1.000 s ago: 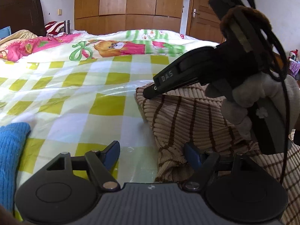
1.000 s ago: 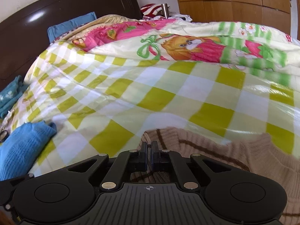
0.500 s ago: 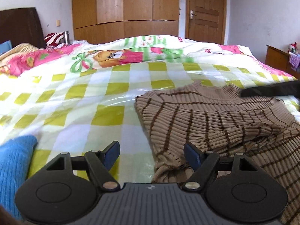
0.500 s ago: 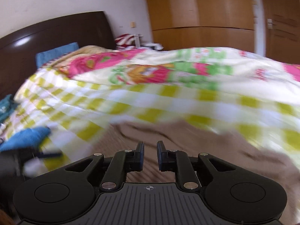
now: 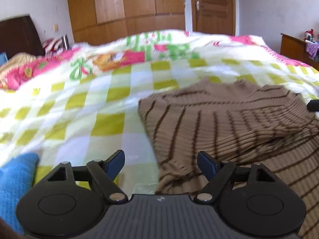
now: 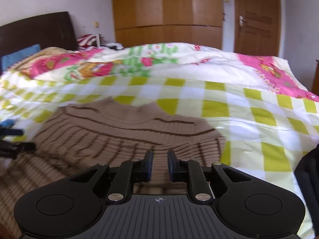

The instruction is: Fold small clothes

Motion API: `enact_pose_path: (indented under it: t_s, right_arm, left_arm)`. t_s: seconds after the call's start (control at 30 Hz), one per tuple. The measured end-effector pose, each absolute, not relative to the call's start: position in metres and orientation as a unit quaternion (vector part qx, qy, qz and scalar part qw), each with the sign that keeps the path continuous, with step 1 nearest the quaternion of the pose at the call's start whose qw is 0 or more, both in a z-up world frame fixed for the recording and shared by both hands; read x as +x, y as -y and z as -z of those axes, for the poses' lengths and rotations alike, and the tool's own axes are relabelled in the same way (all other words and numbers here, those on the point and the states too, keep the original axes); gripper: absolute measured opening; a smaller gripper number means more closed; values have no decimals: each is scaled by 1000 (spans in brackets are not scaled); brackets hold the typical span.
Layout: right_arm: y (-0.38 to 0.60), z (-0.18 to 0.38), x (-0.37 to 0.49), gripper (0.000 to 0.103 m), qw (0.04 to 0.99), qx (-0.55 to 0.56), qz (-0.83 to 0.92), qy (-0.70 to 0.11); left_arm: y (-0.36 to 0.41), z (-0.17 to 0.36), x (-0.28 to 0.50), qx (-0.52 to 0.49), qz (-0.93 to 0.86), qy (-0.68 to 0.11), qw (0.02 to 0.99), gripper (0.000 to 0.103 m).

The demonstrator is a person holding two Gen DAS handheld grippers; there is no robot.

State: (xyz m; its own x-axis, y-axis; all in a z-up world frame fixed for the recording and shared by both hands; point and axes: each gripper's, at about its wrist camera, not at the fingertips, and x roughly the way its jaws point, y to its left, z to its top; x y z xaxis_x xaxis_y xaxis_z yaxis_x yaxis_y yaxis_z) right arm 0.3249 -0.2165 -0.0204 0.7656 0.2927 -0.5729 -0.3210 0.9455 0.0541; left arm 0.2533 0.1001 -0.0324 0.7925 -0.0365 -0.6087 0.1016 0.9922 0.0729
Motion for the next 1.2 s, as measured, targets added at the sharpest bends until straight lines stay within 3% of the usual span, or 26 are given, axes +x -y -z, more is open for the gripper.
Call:
enact_pose_path:
  t_s: [0.13,0.33,0.57,0.8,1.2]
  right_arm:
    - [216,56,334,17,923,-40,-144,-356]
    - [231,24,301,18,928,-1,-176,-329]
    - [270,20,221,21,884,51,-187,-426]
    - [287,41,155,26,828,106,-188,-517]
    - [286,52,128,34,804,140,-204,-541]
  left_arm:
    - [-94,52,267,69,18,-373,925,94]
    - [-104,43,236,57,18,-377,924,93]
    - [-105,23,155,27,60,-418,906,93]
    - [-100,37,97,0,76,-487,870,93]
    - [-100,40,75,-30,95,-530,842,93]
